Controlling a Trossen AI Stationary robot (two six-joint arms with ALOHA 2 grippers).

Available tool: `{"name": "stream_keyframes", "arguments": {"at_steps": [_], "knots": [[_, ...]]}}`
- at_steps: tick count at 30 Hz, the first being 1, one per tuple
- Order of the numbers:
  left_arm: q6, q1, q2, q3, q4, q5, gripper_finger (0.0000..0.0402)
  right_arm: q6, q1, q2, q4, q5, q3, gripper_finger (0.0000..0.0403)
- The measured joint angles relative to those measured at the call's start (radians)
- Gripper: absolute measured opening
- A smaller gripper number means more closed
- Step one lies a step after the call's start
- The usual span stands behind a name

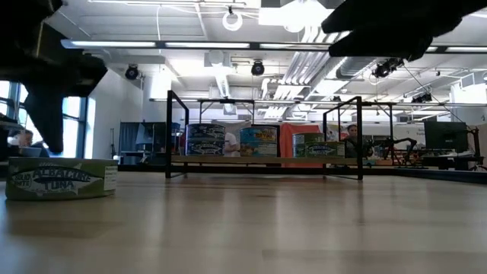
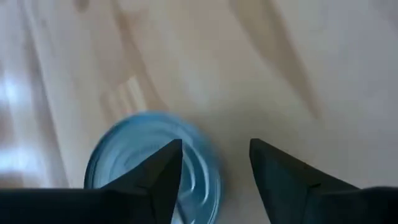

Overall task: Stack canned seafood by type on shelf
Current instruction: Stack the light green tuna can on top of the light green tuna can on the shelf

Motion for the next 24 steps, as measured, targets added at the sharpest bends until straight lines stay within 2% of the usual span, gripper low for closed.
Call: {"name": "stream_keyframes", "arguments": {"at_steps": [4, 8, 11, 14, 16, 20, 24], "knots": [[-0.060, -0.027, 0.014, -0.039, 0.018, -0.082, 0.0178, -0.016, -0.021, 0.045, 0.060, -0.014, 0.000, 0.0263], [-0.029, -0.029, 0.042, -0.052, 0.037, -0.129, 0.0139, -0.114, -0.039, 0.094, 0.191, -0.091, 0.000, 0.0263], [0.026, -0.011, 0.071, -0.052, 0.095, -0.131, 0.0092, -0.235, -0.062, 0.134, 0.327, -0.207, 0.000, 0.0263], [0.073, 0.020, 0.097, -0.052, 0.195, -0.124, 0.0035, -0.366, -0.107, 0.165, 0.406, -0.384, 0.000, 0.0263], [0.092, 0.042, 0.109, -0.054, 0.265, -0.119, 0.0011, -0.446, -0.139, 0.187, 0.408, -0.476, 0.017, 0.0263], [0.095, 0.077, 0.105, -0.059, 0.351, -0.159, 0.0006, -0.645, -0.197, 0.232, 0.334, -0.564, 0.088, 0.0263], [0.094, 0.096, 0.085, -0.057, 0.426, -0.243, 0.0002, -0.860, -0.239, 0.269, 0.143, -0.587, 0.189, 0.0263]]}}
